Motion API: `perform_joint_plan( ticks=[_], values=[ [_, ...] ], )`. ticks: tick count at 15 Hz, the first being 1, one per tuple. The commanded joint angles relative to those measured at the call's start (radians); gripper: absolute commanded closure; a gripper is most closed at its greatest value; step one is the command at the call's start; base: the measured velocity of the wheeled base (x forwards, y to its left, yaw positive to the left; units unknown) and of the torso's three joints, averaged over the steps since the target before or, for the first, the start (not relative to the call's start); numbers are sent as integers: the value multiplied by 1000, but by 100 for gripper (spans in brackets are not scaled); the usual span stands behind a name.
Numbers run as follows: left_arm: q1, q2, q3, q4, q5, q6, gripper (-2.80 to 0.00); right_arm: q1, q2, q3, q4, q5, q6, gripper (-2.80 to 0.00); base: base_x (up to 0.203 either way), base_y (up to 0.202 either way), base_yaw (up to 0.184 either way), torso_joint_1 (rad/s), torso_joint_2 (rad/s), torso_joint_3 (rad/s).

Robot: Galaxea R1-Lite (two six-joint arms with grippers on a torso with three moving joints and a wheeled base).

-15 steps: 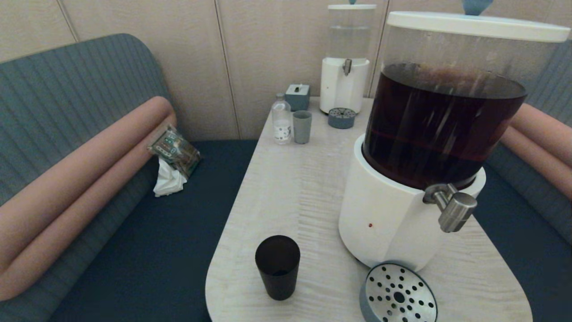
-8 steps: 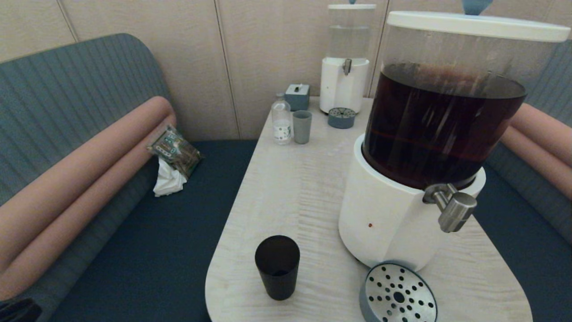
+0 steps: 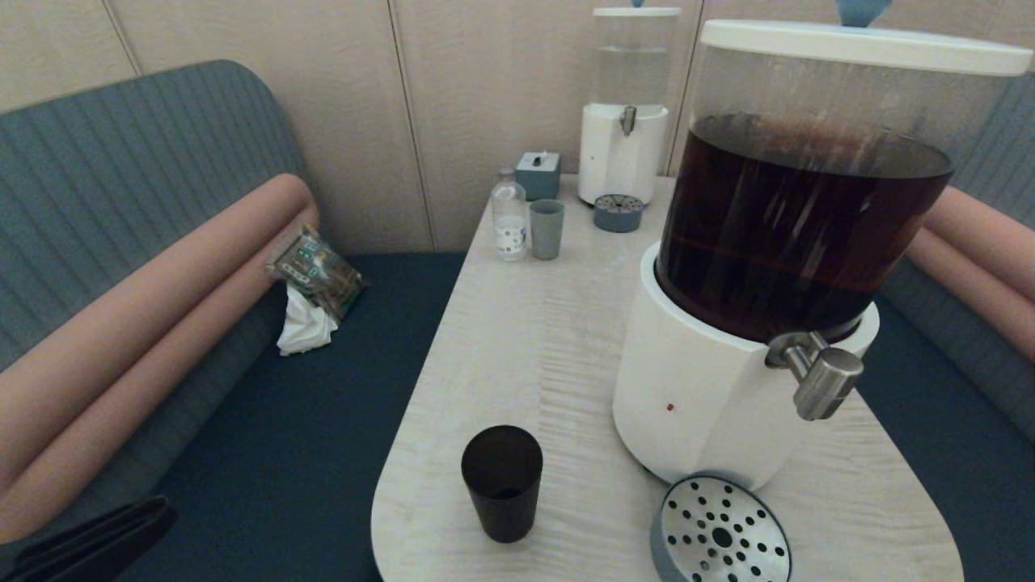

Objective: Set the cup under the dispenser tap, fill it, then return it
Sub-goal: Pick up the cup

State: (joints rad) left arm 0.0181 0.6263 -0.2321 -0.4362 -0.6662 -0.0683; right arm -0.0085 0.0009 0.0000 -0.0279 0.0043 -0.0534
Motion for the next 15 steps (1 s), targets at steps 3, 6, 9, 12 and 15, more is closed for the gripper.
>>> perform_joint_plan(
  ticks=[3, 6, 9, 12, 15],
  values=[
    [0, 61, 15, -26, -4, 7, 0, 1, 1, 6, -1, 0, 0, 0, 0, 0, 0, 0, 0, 0],
    [0, 91, 13, -32, -6, 25, -280, 0, 1, 6, -1, 0, 0, 0, 0, 0, 0, 0, 0, 0],
    [0, 161, -1, -33, -74, 33, -280, 1, 1, 6, 0, 2, 0, 0, 0, 0, 0, 0, 0, 0],
    [0, 283, -25, -101, -171, 51, -280, 0, 1, 6, 3, 2, 1, 0, 0, 0, 0, 0, 0, 0],
    [0, 425, -39, -242, -257, 55, -280, 1, 1, 6, 3, 2, 1, 0, 0, 0, 0, 0, 0, 0]
  ],
)
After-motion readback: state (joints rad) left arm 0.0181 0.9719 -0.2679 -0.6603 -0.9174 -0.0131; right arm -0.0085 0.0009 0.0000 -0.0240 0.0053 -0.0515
